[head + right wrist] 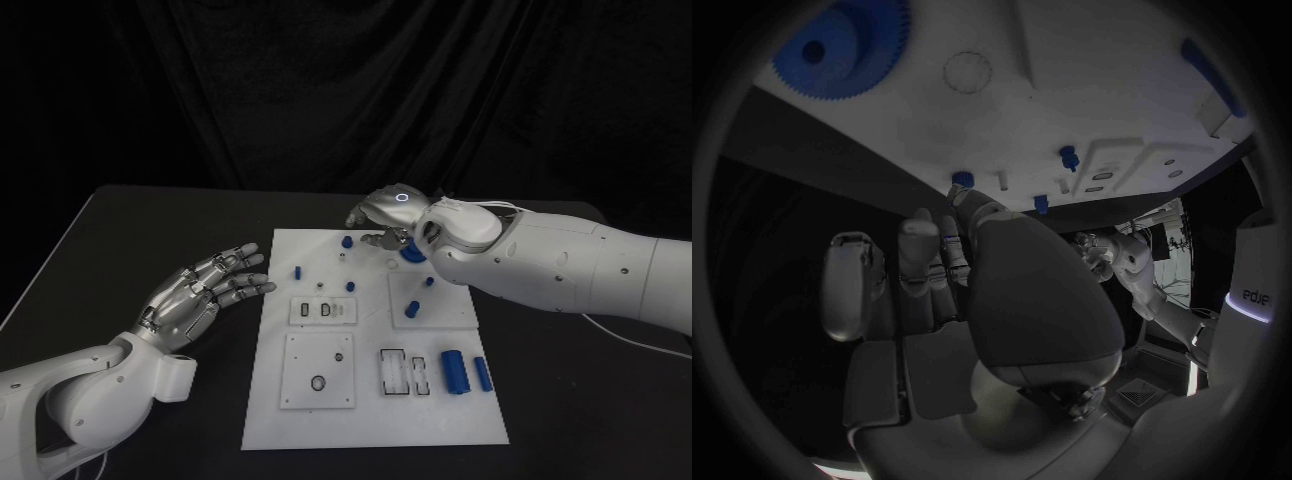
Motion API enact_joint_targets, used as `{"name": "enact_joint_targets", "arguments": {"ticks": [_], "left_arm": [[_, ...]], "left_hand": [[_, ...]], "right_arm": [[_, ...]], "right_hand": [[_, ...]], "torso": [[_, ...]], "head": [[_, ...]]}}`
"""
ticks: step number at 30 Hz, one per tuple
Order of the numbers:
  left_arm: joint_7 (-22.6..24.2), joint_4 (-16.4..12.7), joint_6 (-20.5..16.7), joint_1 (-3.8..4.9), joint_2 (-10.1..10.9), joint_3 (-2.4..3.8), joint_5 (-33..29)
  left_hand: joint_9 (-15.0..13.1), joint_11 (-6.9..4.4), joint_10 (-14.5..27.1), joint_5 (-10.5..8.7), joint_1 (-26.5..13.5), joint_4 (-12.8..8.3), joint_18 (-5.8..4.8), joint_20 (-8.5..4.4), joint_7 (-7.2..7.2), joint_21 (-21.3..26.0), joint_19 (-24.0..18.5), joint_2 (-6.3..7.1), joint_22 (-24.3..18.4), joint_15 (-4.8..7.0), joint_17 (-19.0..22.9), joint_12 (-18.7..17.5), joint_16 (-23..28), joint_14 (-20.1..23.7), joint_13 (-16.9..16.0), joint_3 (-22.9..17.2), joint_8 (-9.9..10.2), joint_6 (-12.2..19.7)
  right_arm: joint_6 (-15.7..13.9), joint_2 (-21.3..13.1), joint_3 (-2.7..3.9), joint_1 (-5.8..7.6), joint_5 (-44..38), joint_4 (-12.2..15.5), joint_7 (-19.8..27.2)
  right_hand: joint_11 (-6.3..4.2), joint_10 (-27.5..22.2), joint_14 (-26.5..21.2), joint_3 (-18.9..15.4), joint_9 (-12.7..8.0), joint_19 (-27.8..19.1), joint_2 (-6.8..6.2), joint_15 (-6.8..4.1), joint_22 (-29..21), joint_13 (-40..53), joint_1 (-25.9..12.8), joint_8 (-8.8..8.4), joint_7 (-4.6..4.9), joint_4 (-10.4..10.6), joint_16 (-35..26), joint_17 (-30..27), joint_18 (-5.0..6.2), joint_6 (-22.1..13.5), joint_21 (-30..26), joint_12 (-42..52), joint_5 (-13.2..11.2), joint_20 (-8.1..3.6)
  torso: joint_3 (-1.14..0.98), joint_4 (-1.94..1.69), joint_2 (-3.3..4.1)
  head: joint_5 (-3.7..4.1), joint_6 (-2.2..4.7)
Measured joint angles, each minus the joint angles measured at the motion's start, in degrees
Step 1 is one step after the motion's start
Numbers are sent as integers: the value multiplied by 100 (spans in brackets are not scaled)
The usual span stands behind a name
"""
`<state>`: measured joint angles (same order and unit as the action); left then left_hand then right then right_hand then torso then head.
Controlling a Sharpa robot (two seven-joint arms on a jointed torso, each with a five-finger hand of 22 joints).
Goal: Assemble the parts on the task board
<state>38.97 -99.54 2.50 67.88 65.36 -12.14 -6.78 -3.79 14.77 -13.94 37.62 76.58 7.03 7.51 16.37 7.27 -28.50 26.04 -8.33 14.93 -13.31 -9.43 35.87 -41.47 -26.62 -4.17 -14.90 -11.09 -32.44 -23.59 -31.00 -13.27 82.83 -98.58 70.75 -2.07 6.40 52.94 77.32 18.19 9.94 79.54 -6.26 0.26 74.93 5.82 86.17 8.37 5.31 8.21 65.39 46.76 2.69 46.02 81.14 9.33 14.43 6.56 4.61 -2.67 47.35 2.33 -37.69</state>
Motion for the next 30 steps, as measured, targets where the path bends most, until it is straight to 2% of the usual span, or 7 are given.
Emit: {"name": "enact_joint_targets", "arguments": {"ticks": [4, 7, 10, 12, 16, 25, 30], "left_arm": [[0, -15, 0, 0, 33, 0, -2], [1, -24, 0, 0, 46, 0, -15], [1, -31, -1, 0, 50, -1, -36], [1, -32, -1, 0, 50, -1, -51], [1, -30, 0, 0, 48, -1, -72], [1, -7, 4, 0, 33, 0, -101], [1, 5, 9, 0, 24, 0, -108]], "left_hand": [[0, 0, 0, 0, 0, 0, 0, 0, 0, 0, 0, 0, 0, 0, 0, 0, 0, 0, 0, 0, 0, 0], [0, 0, 0, 0, 0, -17, 0, 0, 0, 0, 0, 0, -5, 0, 0, 0, 0, 0, 0, -17, 0, 0], [0, 0, 0, 0, 0, -24, -1, -21, 0, 0, -21, 0, -6, 0, 0, 0, 0, 0, 0, -24, 0, 0], [0, 0, 0, 0, 0, -24, 0, -21, 0, 0, -21, 0, -5, 0, 0, 0, 0, 0, 0, -24, 0, 0], [0, 0, 0, 0, 0, -24, 0, -21, 0, 0, -21, 0, -5, 0, 0, 0, 0, 0, 0, -24, 0, 0], [0, 4, -4, 0, 0, -24, 0, -21, 0, 0, -21, 0, -5, 0, 0, 24, 0, 0, 0, -23, 0, 0], [0, 20, -20, 0, 0, -24, 0, -21, 0, 22, -21, 0, -5, 0, 5, 24, 0, -1, 0, -24, 0, 0]], "right_arm": [[-88, -417, 16, 178, 1, 406, -37], [-94, -772, 11, 248, 2, 724, -91], [-62, -1032, -18, 272, 3, 917, -154], [-16, -1154, -34, 273, 4, 1000, -193], [128, -1348, -58, 266, 18, 1083, -277], [398, -1422, -76, 146, 70, 1018, -424], [468, -1388, -79, 99, 90, 935, -482]], "right_hand": [[-29, 136, 0, 0, 0, 0, 0, 0, 0, 69, 0, 0, 36, 0, 0, 14, -1, 39, 0, 176, 0, 0], [-151, 487, -29, 0, -13, 0, 0, -29, 0, 315, 0, -25, 85, 0, 0, 25, -1, 129, 0, 669, 0, 0], [-345, 509, -67, -106, -45, -27, 25, -173, -1, 1012, -25, -108, 82, -14, -77, -56, -1, 212, -92, 1744, -40, -132], [-454, 146, -214, -203, -71, -179, 38, -237, -26, 1960, -166, -180, 78, 91, -419, -446, 144, 281, -313, 3077, -142, -217], [-519, -176, -118, -294, -86, -182, 44, -276, -9, 3124, -364, -223, 55, 281, -218, -42, 139, 304, -400, 4684, -250, -251], [-512, 1869, 449, -704, -59, -163, 146, -217, 2, 6593, -901, -250, 75, 620, 1337, 2417, 138, 383, -394, 7340, -535, -205], [-477, 3006, 641, -843, -31, -39, 188, -200, 1, 6914, -943, -250, 106, 582, 2154, 2819, 138, 454, -229, 7922, -486, -170]], "torso": [[0, 2, -1], [-1, 9, -3], [-1, 20, -10], [-1, 24, -16], [2, 34, -27], [10, 46, -42], [5, 46, -38]], "head": [[-4, 11], [-5, 13], [-18, 10], [-22, -1], [-23, -24], [-28, -66], [-31, -66]]}}
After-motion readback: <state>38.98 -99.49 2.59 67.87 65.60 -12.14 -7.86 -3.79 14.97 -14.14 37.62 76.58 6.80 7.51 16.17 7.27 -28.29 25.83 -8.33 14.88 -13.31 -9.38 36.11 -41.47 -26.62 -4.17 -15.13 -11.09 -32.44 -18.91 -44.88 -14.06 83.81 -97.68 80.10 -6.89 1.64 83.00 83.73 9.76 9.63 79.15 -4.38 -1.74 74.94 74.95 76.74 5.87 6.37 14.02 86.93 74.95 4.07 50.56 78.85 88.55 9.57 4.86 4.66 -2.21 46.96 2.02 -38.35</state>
